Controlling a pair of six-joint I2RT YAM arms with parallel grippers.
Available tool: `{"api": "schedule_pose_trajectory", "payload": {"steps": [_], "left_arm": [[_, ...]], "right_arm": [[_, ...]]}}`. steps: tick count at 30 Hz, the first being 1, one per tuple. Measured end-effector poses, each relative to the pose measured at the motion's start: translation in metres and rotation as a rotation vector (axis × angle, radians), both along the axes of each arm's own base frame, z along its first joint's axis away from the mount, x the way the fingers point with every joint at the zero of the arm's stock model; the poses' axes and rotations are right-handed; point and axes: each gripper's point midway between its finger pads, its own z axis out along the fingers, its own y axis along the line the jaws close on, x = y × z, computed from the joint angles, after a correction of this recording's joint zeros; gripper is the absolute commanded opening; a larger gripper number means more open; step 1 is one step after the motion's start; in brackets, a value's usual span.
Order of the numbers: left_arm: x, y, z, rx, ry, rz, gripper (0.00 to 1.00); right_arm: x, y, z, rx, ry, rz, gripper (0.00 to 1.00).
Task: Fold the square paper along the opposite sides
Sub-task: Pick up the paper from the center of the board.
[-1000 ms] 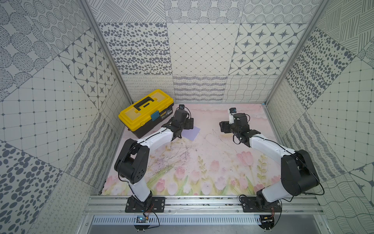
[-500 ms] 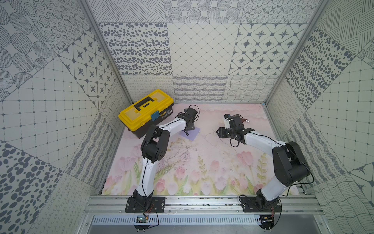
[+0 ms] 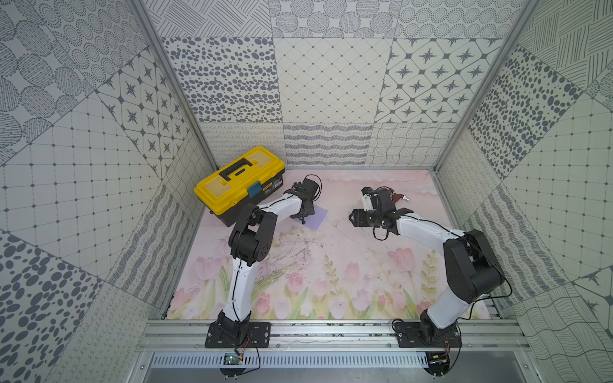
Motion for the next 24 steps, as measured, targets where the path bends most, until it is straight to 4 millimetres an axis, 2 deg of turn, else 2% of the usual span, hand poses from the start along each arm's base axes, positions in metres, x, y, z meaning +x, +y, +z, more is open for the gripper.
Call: {"api": "schedule_pose_trajectory", "payload": {"steps": [6, 15, 20, 24], "left_arm": [[-0.004, -0.002, 0.0, -0.031, -0.086, 0.015, 0.0], [-0.004, -0.004, 0.004, -0.032, -0.179, 0.029, 0.0], [-0.004, -0.005, 0.004, -0.027, -0.19, 0.03, 0.0], [-0.003, -0.005, 0.005, -0.024, -0.192, 0.024, 0.0]], "right_arm": [[-0.005, 0.038, 0.001, 0.115, 0.06, 0.07, 0.63], [-0.002, 0.083, -0.058, 0.181, 0.242, 0.097, 0.64], [0.013, 0.108, -0.055, 0.218, 0.237, 0.101, 0.64], [0.025, 0.12, -0.055, 0.232, 0.232, 0.089, 0.65]]}}
